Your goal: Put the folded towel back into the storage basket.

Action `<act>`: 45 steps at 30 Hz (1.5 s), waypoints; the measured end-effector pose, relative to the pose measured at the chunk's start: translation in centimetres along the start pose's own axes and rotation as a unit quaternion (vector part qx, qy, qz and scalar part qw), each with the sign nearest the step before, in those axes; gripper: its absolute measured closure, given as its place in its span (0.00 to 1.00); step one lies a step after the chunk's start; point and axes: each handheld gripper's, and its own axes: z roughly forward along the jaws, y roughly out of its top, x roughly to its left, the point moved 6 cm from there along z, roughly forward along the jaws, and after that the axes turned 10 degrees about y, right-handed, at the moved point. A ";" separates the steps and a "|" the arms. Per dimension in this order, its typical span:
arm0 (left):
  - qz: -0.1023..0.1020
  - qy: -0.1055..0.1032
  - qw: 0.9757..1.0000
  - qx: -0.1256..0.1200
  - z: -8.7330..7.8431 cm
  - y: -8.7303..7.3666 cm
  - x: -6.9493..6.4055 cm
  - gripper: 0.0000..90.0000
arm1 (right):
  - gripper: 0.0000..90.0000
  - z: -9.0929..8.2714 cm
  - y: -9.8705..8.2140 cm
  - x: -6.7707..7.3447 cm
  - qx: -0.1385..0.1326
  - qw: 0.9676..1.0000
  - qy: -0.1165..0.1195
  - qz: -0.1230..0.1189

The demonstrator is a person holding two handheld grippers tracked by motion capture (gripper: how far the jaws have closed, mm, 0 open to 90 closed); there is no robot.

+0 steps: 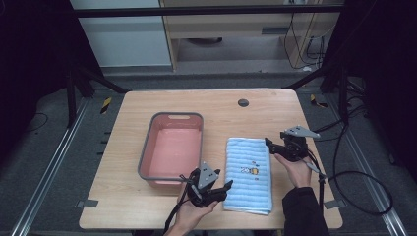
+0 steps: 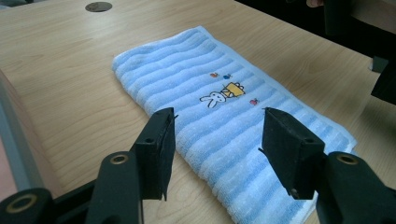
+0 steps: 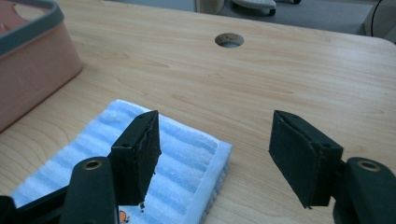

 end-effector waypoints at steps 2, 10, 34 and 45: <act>-0.001 -0.006 1.000 0.004 0.2 -0.2 -0.3 0.49 | 0.38 0.3 -0.2 0.1 0.005 1.000 0.002 0.000; 0.001 -0.002 1.000 0.013 0.9 -1.0 -0.5 0.52 | 0.41 1.4 -1.2 0.0 0.023 1.000 0.001 -0.006; 0.013 0.009 0.998 0.055 3.2 -4.1 -1.2 0.59 | 0.47 3.8 -3.6 -0.4 0.071 0.997 0.008 0.006; 0.012 0.017 0.997 0.068 3.7 -4.9 -1.3 0.59 | 0.49 4.9 -4.8 -0.5 0.101 0.995 0.010 0.005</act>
